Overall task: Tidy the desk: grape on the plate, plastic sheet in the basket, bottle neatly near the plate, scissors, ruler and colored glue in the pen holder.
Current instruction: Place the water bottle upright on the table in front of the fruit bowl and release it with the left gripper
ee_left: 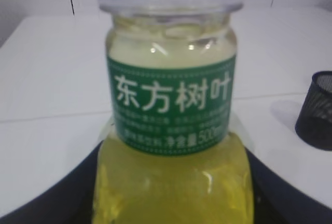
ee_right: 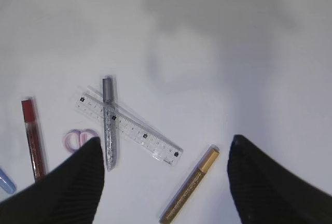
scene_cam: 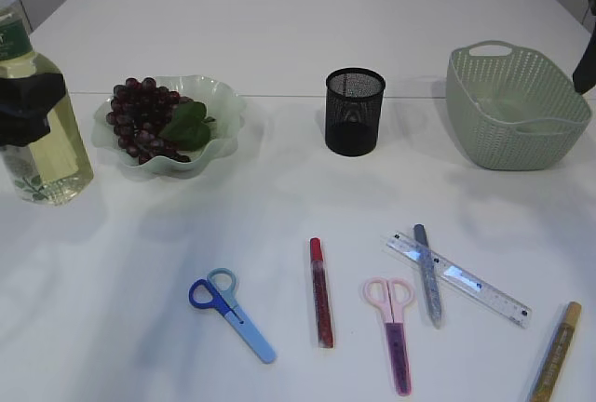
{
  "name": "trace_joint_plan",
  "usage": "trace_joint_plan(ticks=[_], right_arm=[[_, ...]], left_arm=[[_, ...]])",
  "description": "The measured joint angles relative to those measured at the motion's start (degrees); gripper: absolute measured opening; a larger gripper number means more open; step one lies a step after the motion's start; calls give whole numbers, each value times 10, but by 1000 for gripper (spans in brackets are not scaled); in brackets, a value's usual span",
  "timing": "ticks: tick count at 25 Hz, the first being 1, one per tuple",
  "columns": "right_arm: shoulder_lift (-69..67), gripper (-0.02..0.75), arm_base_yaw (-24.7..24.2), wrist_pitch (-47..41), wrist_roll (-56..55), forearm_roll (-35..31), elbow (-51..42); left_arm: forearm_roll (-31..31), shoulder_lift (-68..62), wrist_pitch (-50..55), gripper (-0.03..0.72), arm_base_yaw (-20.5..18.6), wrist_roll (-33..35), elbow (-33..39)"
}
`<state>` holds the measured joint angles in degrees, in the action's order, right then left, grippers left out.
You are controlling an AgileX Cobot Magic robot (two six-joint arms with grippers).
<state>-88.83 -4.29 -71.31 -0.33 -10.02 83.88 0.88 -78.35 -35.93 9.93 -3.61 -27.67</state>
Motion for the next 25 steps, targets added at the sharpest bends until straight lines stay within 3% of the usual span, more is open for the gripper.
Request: trace_joint_plan(ticks=[10,18,25], right_arm=[[0,575,0,0,18,1,0],[0,575,0,0,27,1,0],[0,575,0,0,28,1,0]], left_arm=[[-37,-113,-227,435,6,10,32],[-40,-194,-242,435,29,10,30],[-40,-268,-250,435,29,11,-37]])
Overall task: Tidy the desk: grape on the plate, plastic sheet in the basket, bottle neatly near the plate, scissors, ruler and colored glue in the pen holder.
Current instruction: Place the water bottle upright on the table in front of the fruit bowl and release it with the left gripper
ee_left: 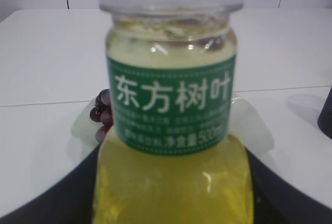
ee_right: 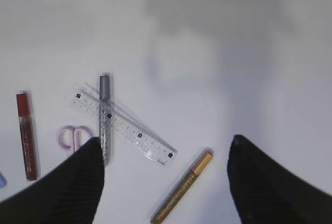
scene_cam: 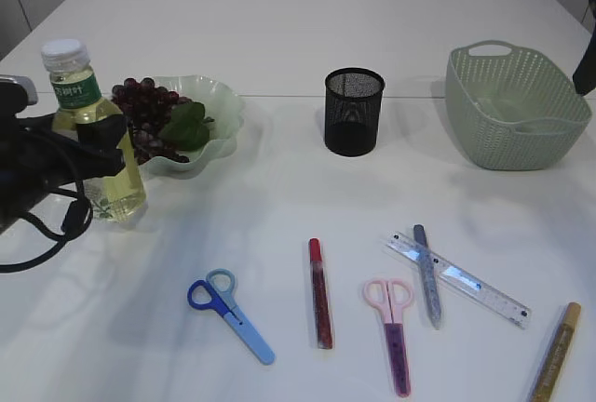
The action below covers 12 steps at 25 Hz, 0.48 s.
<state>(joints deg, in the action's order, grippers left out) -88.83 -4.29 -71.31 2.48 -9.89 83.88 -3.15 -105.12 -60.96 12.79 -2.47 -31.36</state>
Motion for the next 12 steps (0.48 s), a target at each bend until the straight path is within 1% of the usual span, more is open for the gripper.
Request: trace_joint_plan(ticks=[3,7,12], right_arm=[[0,575,0,0,0,0,0],[0,575,0,0,1,0,0],[0,575,0,0,1,0,0]], left_arm=[[1,-30,-3,435,0,0,-17],[2,-57,-4,435,0,0,-20],[2,-59,-4,435,0,0,-21]])
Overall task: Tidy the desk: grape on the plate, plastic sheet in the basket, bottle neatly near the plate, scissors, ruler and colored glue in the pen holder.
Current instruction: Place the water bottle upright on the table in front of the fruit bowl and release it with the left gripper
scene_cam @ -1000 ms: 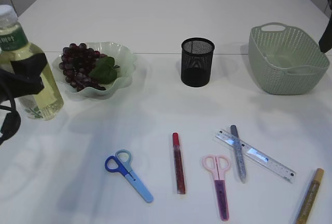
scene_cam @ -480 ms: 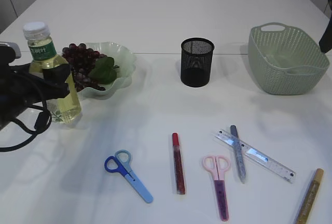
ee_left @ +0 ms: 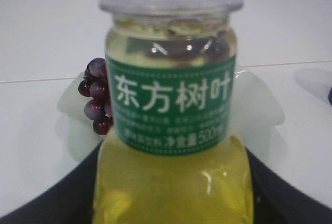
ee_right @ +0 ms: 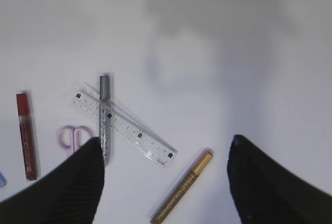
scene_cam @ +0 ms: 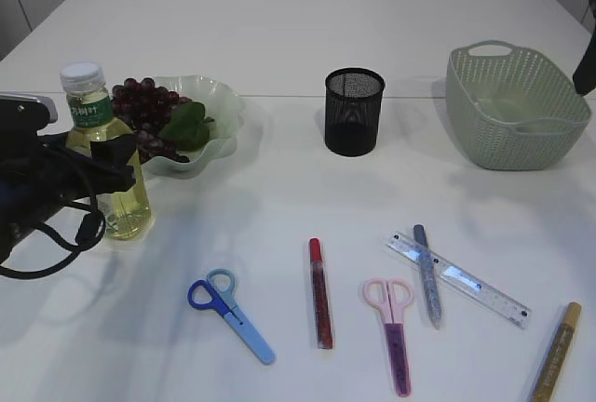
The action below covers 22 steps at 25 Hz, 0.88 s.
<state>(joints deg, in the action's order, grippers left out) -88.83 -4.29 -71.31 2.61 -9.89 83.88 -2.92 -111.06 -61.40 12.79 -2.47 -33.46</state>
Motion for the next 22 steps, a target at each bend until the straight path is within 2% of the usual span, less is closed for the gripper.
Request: trace_joint_plan(ticks=[8,15,22], right_arm=[[0,575,0,0,0,0,0],[0,575,0,0,0,0,0],[0,575,0,0,0,0,0]], left_arm=[[2,-1,-3,438,0,0,0],[23,-1,-5,544,0,0,0],[5,-1,-29,563,0,0,11]])
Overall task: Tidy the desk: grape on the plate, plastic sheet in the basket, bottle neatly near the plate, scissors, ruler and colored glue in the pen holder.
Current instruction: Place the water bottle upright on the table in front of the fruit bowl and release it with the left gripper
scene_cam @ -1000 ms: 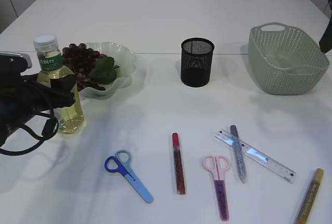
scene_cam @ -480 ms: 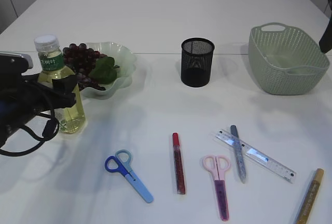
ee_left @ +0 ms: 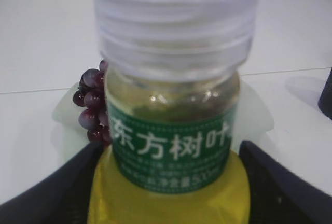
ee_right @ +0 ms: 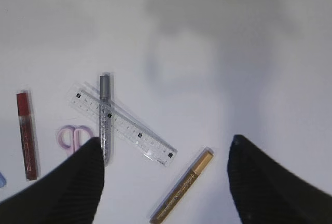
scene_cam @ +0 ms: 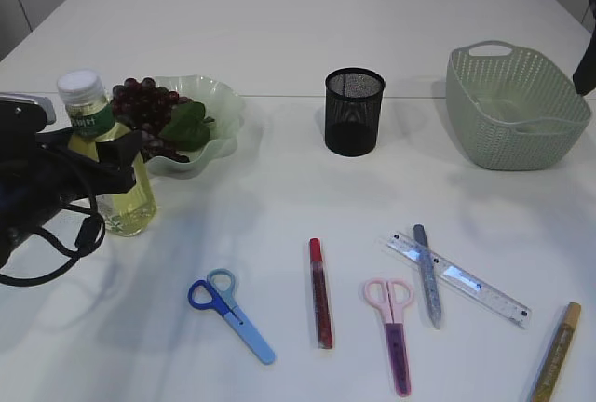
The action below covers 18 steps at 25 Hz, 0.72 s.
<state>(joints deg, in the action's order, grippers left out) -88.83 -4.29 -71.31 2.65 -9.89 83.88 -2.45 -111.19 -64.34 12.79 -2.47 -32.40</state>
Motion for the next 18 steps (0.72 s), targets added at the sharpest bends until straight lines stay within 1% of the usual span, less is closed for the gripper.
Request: trace_joint_plan(ticks=[6,9,18], right_arm=[[0,575,0,0,0,0,0],[0,575,0,0,0,0,0],[0,575,0,0,0,0,0]], left_arm=[[-7,8,-6,564,0,0,12],[-2,33,7,564,0,2,15],[0,142,-9,561,0,12,15]])
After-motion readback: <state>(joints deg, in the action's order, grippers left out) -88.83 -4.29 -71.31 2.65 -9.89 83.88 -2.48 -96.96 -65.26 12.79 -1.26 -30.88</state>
